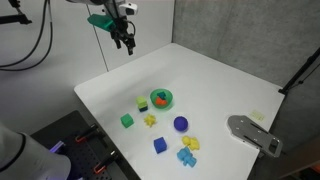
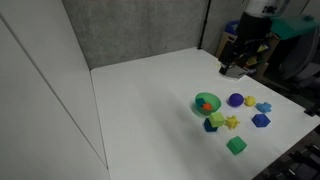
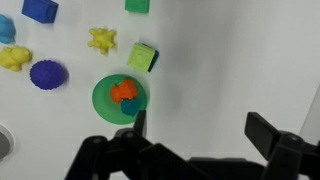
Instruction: Put the green toy on top of the yellow block
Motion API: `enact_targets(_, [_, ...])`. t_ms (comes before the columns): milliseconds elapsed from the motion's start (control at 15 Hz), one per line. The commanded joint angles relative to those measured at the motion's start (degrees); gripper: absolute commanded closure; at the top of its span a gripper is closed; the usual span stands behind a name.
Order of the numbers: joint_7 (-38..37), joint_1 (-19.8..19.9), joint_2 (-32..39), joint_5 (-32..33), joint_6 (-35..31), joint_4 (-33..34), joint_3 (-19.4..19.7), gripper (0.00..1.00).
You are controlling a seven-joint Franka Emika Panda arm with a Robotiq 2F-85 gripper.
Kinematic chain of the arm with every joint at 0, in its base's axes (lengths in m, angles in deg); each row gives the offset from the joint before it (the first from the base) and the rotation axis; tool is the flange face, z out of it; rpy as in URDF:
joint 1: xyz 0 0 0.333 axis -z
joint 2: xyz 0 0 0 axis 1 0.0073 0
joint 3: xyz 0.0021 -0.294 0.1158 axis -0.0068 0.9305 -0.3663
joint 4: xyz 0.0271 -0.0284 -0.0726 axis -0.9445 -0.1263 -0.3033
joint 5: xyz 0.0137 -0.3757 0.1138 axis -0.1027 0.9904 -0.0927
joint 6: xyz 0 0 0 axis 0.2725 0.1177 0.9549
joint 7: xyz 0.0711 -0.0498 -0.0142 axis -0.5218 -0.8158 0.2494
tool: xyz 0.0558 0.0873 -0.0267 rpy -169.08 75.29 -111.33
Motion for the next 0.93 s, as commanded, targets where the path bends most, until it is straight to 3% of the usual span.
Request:
enact_targets(0, [-1.47, 0.30, 7.86, 2.53, -2.74, 5.45, 1.81, 0.00])
enact_targets(867, [-12.16, -1.33, 29.98, 6.89, -4.54, 20.84, 11.56, 0.00])
